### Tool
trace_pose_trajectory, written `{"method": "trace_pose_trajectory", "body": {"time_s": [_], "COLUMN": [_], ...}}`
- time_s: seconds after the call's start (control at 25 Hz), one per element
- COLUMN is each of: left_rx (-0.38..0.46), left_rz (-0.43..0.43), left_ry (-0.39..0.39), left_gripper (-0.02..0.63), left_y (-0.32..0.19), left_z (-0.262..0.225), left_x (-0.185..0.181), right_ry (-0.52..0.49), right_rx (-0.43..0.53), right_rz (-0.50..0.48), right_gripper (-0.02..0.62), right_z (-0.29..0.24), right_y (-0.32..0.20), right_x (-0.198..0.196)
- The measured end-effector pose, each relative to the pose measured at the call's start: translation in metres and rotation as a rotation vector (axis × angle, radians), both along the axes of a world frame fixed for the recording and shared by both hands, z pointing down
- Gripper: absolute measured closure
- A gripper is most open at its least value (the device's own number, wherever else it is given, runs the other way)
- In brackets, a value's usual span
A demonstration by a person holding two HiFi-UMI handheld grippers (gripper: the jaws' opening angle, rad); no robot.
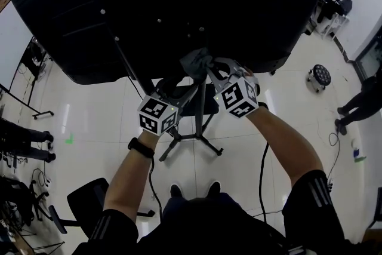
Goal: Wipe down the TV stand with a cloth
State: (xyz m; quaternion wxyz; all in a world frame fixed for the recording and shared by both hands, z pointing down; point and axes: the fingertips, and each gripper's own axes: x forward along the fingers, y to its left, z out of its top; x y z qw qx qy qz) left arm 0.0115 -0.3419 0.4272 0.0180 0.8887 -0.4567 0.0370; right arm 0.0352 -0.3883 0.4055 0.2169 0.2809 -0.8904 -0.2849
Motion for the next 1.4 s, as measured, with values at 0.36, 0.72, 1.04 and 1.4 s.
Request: {"method": "trace_pose_trajectory", "body": {"time_s": [0.36, 0.72, 1.04, 1.4], "left_rx": [-0.107, -0.226, -0.334, -0.439], "left_rz": [0.003, 0.013, 0.003, -0.004], "left_ry": [0.000, 0.013, 0.005, 0.006], "left_gripper": [0.376, 0.376, 0.376, 0.374], "left_y": [-0.003, -0.003, 0.001, 0.000], "left_z": [0.074, 0.157, 0.238, 0.328], "left_x": [-0.003, 0.000, -0.007, -0.011], "right_ry": [0.032, 0.056, 0.091, 0.121], "right_rx": [-0.124, -0.244, -0.384, -0.497], "right_rz": [0.031, 0.033, 0.032, 0.076], "right_gripper": [0.574, 0.574, 0.574, 0.574], "right_z": [0.082, 0.165, 0.256, 0.351], "right_y": [-0.006, 0.000, 0.010, 0.011], "right_x": [0.004, 0.000, -0.005, -0.007]}}
